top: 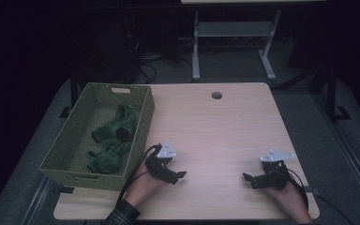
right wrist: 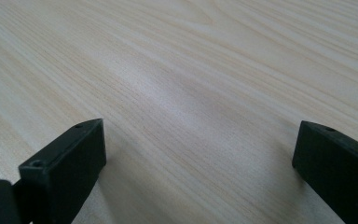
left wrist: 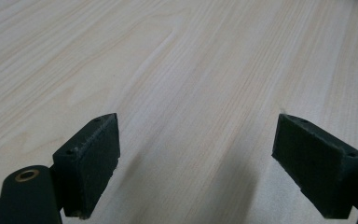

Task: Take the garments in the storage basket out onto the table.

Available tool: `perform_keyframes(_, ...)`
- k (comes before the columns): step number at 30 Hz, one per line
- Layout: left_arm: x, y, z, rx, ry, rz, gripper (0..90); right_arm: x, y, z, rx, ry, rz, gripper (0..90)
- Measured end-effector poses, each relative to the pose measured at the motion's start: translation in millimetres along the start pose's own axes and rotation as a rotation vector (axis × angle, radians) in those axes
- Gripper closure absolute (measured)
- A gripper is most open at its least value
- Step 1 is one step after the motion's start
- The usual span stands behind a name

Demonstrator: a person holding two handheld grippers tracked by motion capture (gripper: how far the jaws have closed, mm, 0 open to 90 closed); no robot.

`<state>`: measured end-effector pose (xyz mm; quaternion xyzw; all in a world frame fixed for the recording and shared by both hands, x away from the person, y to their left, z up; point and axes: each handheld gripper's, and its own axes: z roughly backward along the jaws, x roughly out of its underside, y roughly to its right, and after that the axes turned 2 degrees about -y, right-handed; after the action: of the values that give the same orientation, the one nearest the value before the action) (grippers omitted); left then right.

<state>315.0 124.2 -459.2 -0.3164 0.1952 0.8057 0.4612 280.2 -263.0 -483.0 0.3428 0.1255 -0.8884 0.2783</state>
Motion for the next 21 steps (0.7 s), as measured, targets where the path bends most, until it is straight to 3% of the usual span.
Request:
perform_keyframes(14, -11.5, 2.4, 10.7, 0.028, -0.031, -0.011, 14.2, 0.0, -0.2, 0.1, 0.001, -0.001, -0.003, 2.2)
perform_keyframes(21, -16.4, 3.9, 17.5, 0.042, -0.012, 0.003, 14.2, 0.0, -0.2, 0.0, 0.001, -0.001, -0.002, 2.2)
